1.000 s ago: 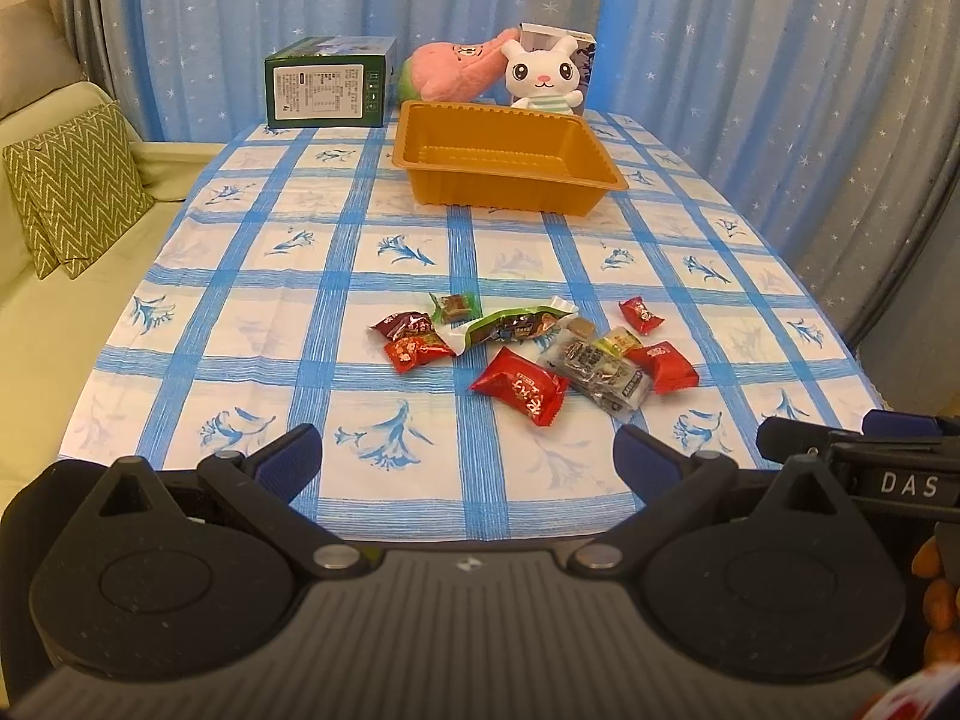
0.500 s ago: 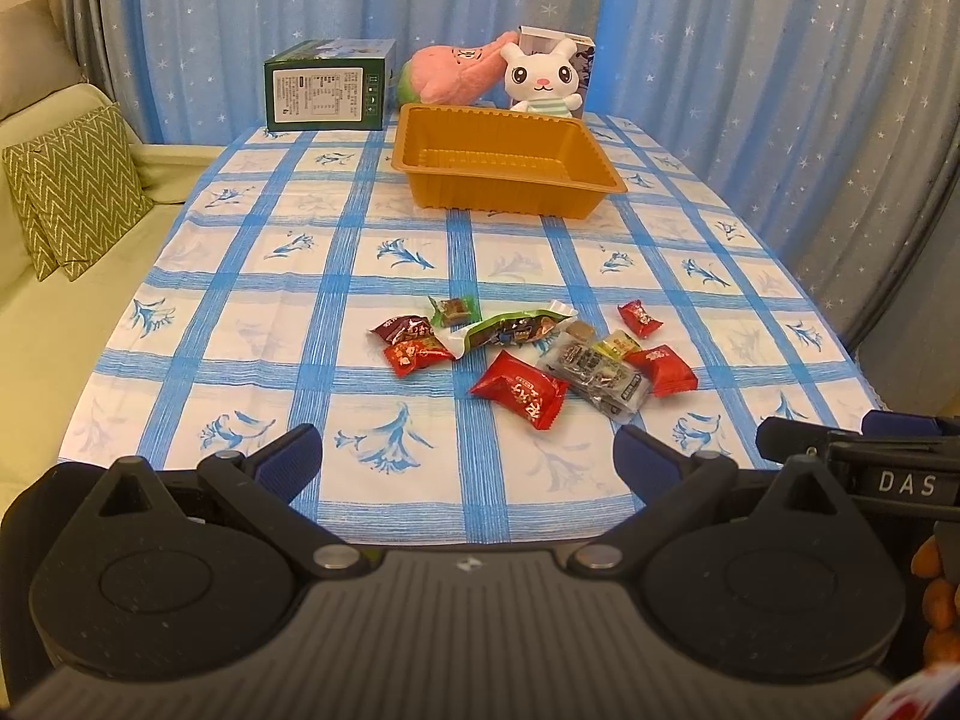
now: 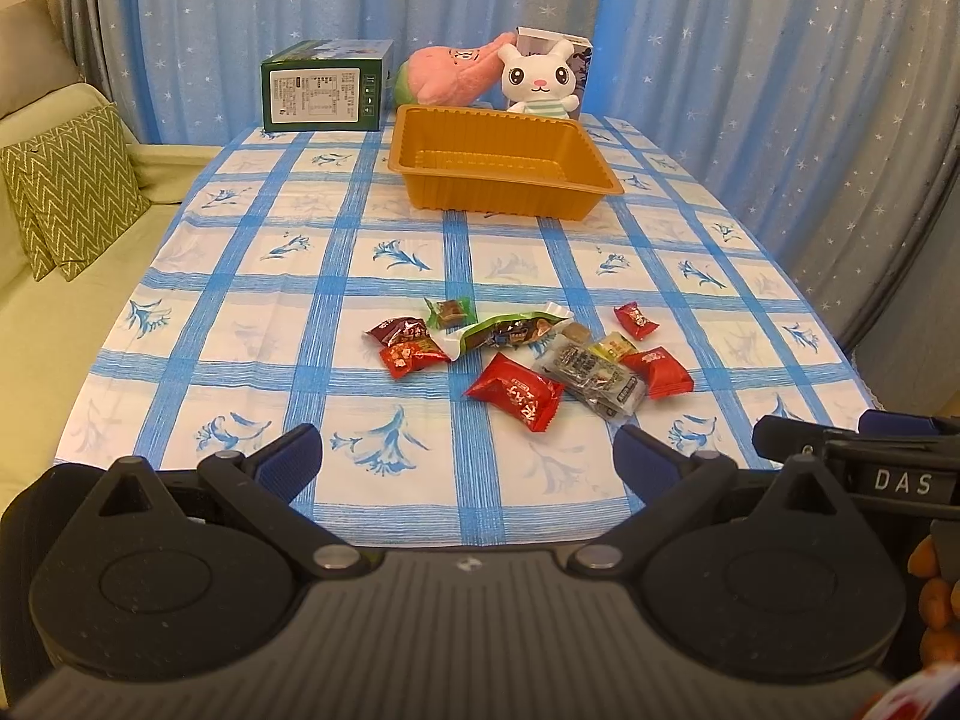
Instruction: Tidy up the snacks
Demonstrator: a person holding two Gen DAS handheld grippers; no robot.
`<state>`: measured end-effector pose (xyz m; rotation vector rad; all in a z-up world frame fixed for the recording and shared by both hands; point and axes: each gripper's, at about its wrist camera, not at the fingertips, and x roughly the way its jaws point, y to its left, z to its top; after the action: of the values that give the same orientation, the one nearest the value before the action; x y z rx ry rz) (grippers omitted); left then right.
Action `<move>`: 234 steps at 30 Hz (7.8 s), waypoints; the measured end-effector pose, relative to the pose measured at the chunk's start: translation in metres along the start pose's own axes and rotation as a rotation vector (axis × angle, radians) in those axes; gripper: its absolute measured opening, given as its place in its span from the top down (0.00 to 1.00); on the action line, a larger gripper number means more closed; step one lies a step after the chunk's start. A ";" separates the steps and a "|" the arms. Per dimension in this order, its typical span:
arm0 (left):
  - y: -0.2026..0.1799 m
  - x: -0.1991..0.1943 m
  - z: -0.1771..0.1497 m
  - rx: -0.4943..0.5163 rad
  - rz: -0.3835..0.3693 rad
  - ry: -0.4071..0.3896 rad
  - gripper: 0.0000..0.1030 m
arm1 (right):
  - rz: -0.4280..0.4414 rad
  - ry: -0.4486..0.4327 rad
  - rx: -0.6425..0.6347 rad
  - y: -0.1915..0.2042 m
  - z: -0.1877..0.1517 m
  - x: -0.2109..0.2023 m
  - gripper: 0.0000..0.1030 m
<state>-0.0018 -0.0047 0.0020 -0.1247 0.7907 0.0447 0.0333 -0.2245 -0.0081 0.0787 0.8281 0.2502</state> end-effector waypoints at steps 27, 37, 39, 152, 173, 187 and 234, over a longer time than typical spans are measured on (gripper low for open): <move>-0.002 0.000 0.000 -0.001 -0.006 0.004 0.03 | 0.001 -0.001 0.001 -0.001 -0.001 0.001 0.00; -0.005 0.019 0.005 -0.015 -0.057 0.027 0.03 | 0.004 -0.011 0.005 -0.004 0.002 0.005 0.00; -0.002 0.027 0.007 -0.014 -0.071 0.036 0.04 | 0.002 -0.015 0.005 -0.011 0.004 0.012 0.01; 0.037 0.301 0.234 -0.002 -0.188 -0.080 0.74 | 0.141 -0.176 0.020 -0.009 0.243 0.296 0.68; 0.054 0.305 0.227 -0.035 -0.157 -0.094 0.46 | 0.192 -0.172 0.113 -0.018 0.246 0.307 0.65; 0.049 0.302 0.224 -0.012 -0.168 -0.095 0.35 | 0.171 -0.203 0.211 -0.041 0.248 0.300 0.37; 0.062 0.140 0.030 -0.110 -0.118 -0.031 0.24 | 0.197 -0.141 -0.040 -0.014 0.026 0.128 0.37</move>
<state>0.1122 0.0598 -0.0828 -0.2735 0.7489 -0.0215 0.1383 -0.2051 -0.0849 0.1393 0.6751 0.4412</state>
